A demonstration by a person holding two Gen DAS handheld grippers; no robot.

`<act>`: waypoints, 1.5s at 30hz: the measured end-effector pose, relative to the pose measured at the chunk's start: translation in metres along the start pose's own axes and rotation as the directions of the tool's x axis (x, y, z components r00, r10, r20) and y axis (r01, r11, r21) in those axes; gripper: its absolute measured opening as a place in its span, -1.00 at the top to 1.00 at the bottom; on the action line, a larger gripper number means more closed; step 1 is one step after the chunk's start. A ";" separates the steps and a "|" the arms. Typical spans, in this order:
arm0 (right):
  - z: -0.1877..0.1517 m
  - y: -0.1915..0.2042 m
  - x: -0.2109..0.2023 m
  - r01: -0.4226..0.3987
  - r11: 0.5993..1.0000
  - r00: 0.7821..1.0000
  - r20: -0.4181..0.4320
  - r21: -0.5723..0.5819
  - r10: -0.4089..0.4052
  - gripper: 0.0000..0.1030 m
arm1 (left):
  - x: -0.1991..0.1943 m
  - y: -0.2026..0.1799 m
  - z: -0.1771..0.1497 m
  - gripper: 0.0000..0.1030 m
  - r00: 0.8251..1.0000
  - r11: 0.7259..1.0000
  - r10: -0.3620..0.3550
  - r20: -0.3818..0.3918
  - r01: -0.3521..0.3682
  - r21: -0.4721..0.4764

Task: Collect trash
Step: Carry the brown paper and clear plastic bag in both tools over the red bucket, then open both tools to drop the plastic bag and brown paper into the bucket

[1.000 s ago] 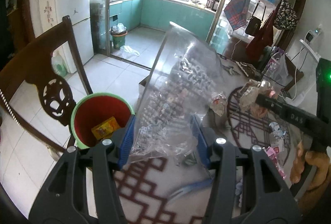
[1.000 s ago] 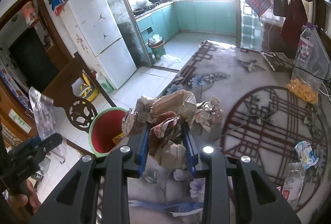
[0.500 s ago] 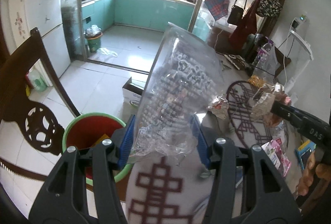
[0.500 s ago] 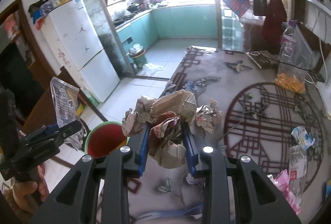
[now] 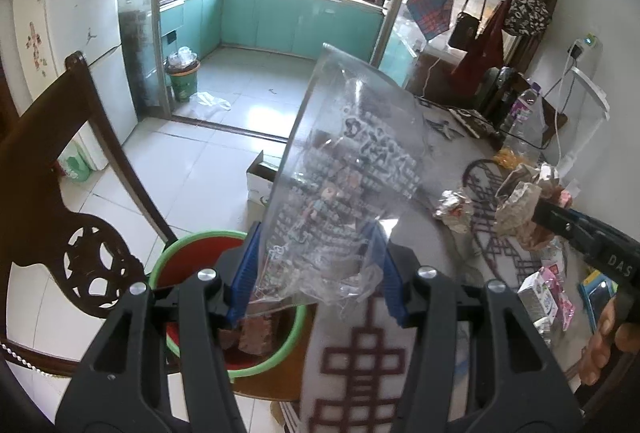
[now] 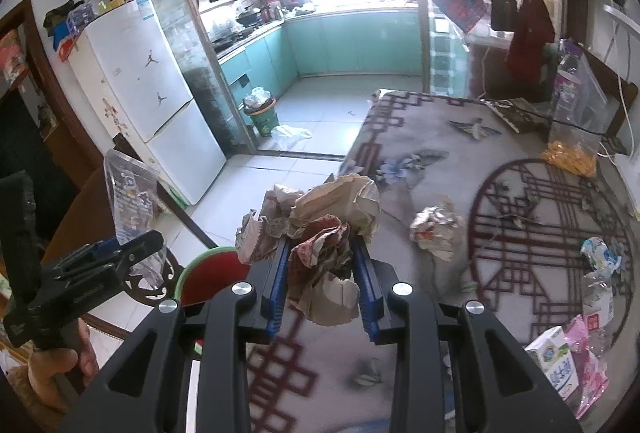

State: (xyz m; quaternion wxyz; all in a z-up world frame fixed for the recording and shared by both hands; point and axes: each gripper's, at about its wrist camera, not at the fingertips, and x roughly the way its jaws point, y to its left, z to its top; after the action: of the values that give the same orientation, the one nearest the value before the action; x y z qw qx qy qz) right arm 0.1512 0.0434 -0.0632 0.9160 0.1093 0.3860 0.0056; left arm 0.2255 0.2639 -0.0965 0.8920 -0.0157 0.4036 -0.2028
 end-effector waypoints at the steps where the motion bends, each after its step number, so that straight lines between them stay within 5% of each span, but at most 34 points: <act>1: 0.001 0.005 0.002 -0.003 1.000 1.000 -0.002 -0.005 0.003 0.42 | 0.000 0.006 0.000 0.01 1.000 1.000 0.004 -0.001 -0.004 -0.005; 19: -0.001 0.081 0.059 -0.110 0.992 0.991 -0.081 -0.067 0.104 0.42 | 0.009 0.085 -0.011 0.00 0.993 0.989 0.098 -0.058 -0.104 -0.109; 38: -0.016 0.129 0.153 -0.199 0.972 0.942 -0.298 -0.123 0.155 0.41 | 0.050 0.130 -0.016 -0.02 0.981 0.981 0.111 -0.162 -0.134 -0.142; 40: -0.017 0.134 0.159 -0.222 0.966 0.934 -0.314 -0.133 0.171 0.19 | 0.054 0.132 -0.014 -0.36 0.979 0.980 0.116 -0.166 -0.139 -0.139; 41: -0.015 0.134 0.160 -0.215 0.967 0.937 -0.308 -0.139 0.164 -0.16 | 0.055 0.133 -0.013 -0.51 0.977 0.979 0.136 -0.167 -0.159 -0.131; 42: -0.015 0.135 0.158 -0.209 0.967 0.945 -0.285 -0.145 0.162 -0.25 | 0.055 0.134 -0.013 -0.61 0.976 0.977 0.150 -0.159 -0.171 -0.130; 45: -0.011 0.136 0.153 -0.215 0.961 0.947 -0.278 -0.175 0.161 -0.23 | 0.053 0.137 -0.008 -0.60 0.977 0.974 0.156 -0.145 -0.177 -0.141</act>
State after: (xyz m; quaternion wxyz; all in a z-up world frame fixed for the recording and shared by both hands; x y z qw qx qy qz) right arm 0.2609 0.1924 -0.1512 0.8587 0.0500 0.4884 0.1471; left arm 0.2992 0.3712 -0.1662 0.8730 -0.0368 0.4766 -0.0962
